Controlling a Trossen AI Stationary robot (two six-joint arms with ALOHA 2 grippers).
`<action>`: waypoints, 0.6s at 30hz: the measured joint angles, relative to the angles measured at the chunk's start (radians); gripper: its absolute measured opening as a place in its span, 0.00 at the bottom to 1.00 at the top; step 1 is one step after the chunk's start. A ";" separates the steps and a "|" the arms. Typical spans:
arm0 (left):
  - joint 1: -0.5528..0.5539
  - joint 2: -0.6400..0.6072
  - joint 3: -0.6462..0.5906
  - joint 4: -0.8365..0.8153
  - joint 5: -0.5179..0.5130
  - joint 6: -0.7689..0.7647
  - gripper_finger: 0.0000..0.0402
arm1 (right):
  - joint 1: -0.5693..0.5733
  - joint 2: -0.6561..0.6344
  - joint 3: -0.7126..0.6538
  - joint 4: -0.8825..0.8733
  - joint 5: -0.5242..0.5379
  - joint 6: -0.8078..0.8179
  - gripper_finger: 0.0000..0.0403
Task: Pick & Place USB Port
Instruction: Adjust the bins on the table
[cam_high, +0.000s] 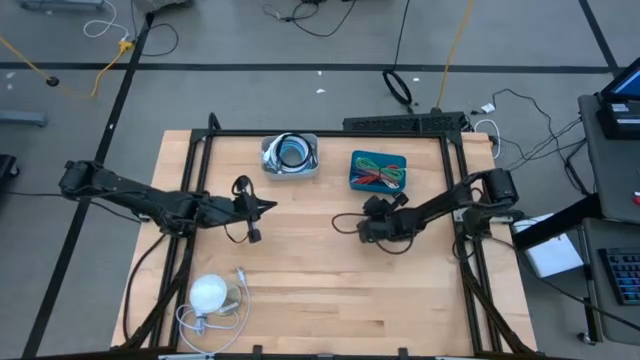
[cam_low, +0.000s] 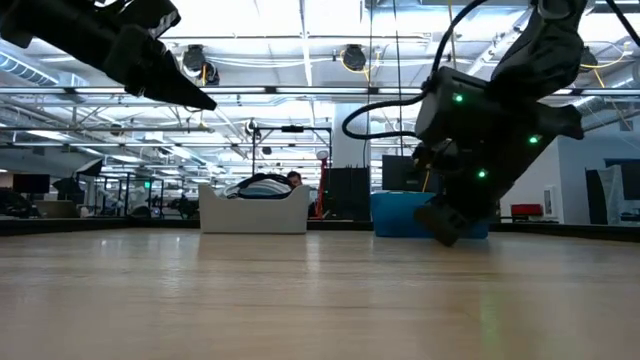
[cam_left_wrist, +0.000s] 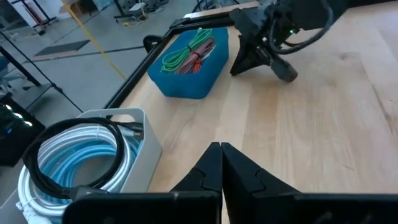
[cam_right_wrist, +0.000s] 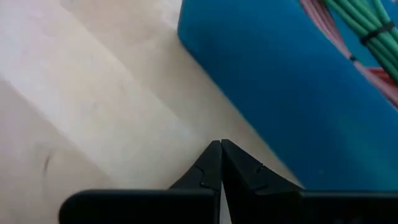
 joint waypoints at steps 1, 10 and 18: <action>0.000 0.000 0.000 0.000 0.000 0.000 0.00 | -0.010 0.000 0.000 0.020 0.004 -0.022 0.00; 0.000 0.000 0.000 -0.003 0.000 0.000 0.00 | -0.168 0.002 0.000 0.112 0.020 -0.230 0.00; 0.000 0.000 0.000 -0.033 -0.029 0.001 0.00 | -0.256 0.001 -0.001 0.185 -0.037 -0.404 0.00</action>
